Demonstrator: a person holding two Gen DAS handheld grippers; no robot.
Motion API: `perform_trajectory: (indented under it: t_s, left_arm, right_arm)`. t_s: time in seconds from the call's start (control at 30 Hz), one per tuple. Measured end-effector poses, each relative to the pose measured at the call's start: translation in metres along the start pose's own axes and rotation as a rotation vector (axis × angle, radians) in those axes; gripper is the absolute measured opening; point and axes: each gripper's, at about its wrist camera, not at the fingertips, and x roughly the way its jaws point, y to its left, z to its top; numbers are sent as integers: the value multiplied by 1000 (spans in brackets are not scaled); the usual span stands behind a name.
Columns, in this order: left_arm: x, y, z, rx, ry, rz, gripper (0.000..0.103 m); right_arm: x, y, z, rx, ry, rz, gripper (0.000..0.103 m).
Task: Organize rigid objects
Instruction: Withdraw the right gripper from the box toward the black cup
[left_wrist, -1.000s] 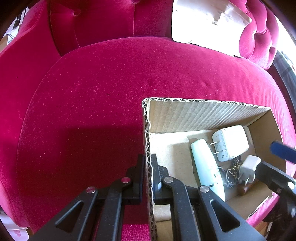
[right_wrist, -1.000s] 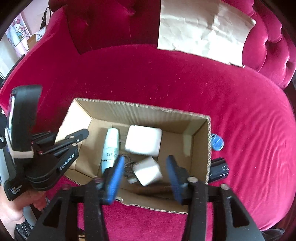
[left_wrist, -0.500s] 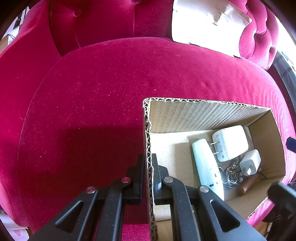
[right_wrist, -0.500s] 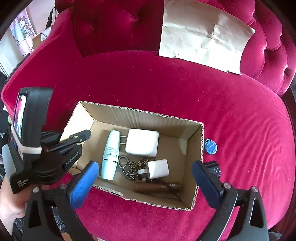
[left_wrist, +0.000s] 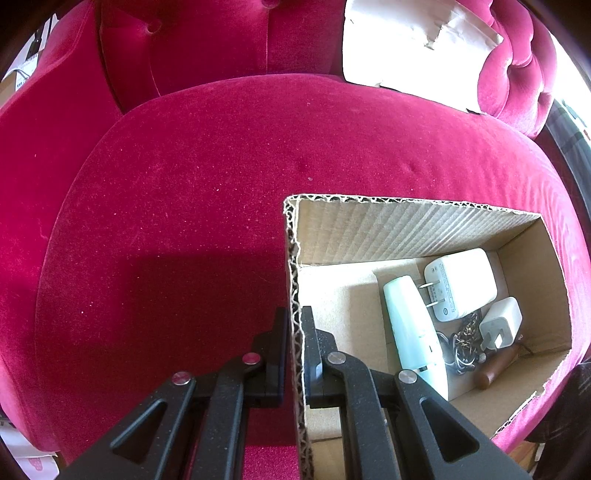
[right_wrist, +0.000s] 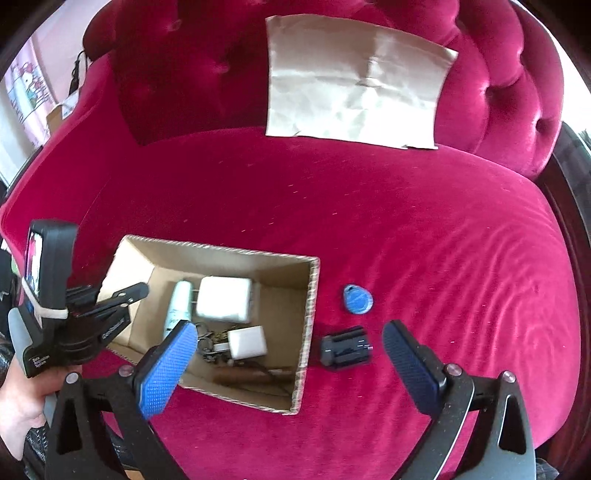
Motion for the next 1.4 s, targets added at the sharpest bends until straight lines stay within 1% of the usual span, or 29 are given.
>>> perform_trajectory:
  t_s: [0.1,0.4,0.83,1.07,1.2,1.27,1.4]
  left_arm:
    - [0,0,0,1,0,0,6]
    - [0,1,-1,-1,0,-1,6]
    - [0,1,-1,0,0,0,6]
    - [0,1,0,-1,0,-1,6]
    - [0,1,0,-2,1,0,6]
    - [0,1,0,-2,0,-1,6]
    - [0,2,1,-3,0,-2,6]
  right_arm:
    - [-3,-12,2,4,-15,-24,102]
    - [-4,-44,-3,16,-38,-53,102]
    - [21,-85,-22,49,12,-79,102]
    - [31,-93,-23,41,40,-39,102]
    - [33,-90,-23,0,52,-42,102]
    - [36,-88,-22,-17,68,-21,102]
    - [43,-79,-20,-91,103,24,101]
